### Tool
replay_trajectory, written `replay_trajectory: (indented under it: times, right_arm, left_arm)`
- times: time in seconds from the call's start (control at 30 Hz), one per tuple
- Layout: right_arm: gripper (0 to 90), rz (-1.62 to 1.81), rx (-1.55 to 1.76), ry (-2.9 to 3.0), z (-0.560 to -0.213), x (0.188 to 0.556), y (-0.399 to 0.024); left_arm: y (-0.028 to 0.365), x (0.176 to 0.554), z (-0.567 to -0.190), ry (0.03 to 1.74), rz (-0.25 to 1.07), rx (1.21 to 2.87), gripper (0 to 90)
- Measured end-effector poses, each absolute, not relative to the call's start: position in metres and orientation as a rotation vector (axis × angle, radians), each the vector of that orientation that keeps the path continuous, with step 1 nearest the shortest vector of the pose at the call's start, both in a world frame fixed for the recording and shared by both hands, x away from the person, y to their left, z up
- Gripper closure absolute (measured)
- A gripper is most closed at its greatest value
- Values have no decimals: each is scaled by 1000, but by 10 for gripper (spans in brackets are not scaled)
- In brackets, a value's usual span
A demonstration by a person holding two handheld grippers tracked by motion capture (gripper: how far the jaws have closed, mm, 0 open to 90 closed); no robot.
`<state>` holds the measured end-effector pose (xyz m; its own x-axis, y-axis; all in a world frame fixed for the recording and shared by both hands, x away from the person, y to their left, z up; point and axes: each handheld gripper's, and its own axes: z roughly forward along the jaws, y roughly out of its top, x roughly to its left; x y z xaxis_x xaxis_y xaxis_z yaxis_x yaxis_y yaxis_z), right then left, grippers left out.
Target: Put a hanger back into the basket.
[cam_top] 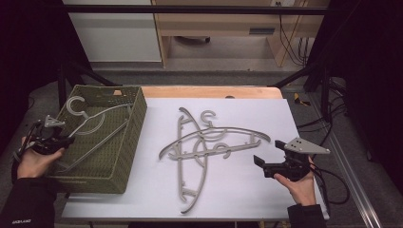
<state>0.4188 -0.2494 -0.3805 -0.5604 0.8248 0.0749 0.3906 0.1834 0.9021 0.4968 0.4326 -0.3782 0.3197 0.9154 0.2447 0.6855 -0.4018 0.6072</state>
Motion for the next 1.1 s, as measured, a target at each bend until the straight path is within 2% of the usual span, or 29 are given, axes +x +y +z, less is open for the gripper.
replay_trajectory:
  times: [0.1,0.27,0.47,0.7,0.9,1.1]
  right_arm:
    - [33,1351,1141,2030,-380,418,-250]
    - [33,1355,1143,2027,-380,418,-250]
    - [34,1357,1144,2021,-379,418,-251]
    - [34,1364,1145,2018,-379,418,-251]
    - [33,1373,1141,2016,-380,418,-250]
    - [32,1377,1134,2014,-379,417,-251]
  left_arm:
    - [434,494,-372,1426,814,2161,681]
    - [437,485,-359,1399,824,2077,626]
    - [425,466,-343,1313,819,1974,489]
    - [394,443,-325,1150,780,1848,331]
    - [360,429,-322,1018,756,1830,192]
    - [324,418,-327,941,686,1809,111]
